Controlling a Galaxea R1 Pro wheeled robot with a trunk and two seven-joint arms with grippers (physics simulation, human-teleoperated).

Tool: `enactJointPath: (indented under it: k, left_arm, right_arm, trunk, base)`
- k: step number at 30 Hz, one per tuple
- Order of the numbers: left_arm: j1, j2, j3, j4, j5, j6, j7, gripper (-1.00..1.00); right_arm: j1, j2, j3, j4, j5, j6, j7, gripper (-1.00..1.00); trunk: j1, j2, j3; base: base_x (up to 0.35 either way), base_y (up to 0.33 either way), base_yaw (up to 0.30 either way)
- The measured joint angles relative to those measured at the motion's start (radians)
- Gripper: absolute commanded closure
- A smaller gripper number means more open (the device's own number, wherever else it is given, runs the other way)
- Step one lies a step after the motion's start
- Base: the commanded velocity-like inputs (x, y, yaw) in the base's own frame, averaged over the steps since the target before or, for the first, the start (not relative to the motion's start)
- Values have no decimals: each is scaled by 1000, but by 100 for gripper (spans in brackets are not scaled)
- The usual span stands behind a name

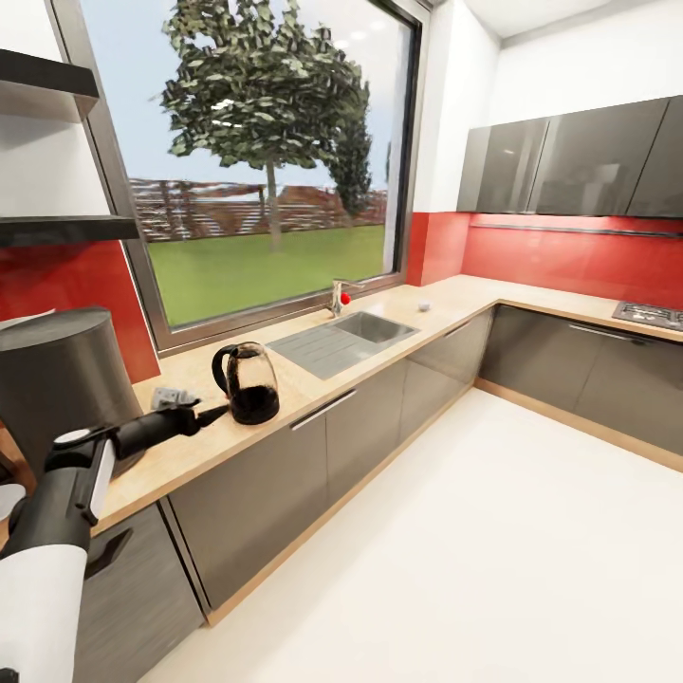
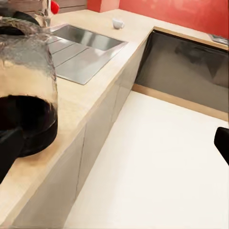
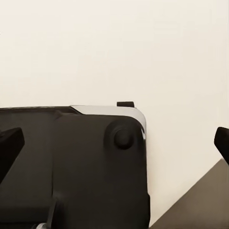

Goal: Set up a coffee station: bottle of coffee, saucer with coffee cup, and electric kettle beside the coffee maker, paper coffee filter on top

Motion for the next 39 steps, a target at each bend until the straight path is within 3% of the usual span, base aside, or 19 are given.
enactJointPath:
  k: [3,9,13,19,23,26,39]
  left_arm:
    - [1,0,-3,1,0,-14,43,-100]
    - [1,1,-2,2,-2,-27,58,-100]
    - [1,0,-2,3,-2,-29,69,-100]
    - [0,-2,-2,3,0,-29,100,-100]
    - [1,-1,-2,3,1,-29,186,-100]
    - [1,-2,-2,3,2,-29,210,-100]
    - [5,-5,-3,17,0,-50,223,-100]
  right_arm:
    - [0,0,0,0,0,0,-5,-100]
    - [0,-1,-1,1,-2,0,-9,-100]
    - [0,0,-36,4,-29,2,-18,-100]
    - [0,3,-41,31,-35,2,-19,-100]
    - [0,3,-42,38,-36,2,-19,-100]
    - [0,3,-41,38,-35,2,-19,-100]
    - [0,2,-40,38,-35,4,-17,-100]
  trunk:
    - [0,0,0]
    - [0,0,0]
    - [-1,0,0]
    - [0,0,0]
    - [0,0,0]
    - [0,0,0]
    - [0,0,0]
  base:
    - [0,0,0]
    - [109,0,0]
    - [308,0,0]
    - [156,0,0]
    - [6,0,0]
    - [72,0,0]
    - [249,109,0]
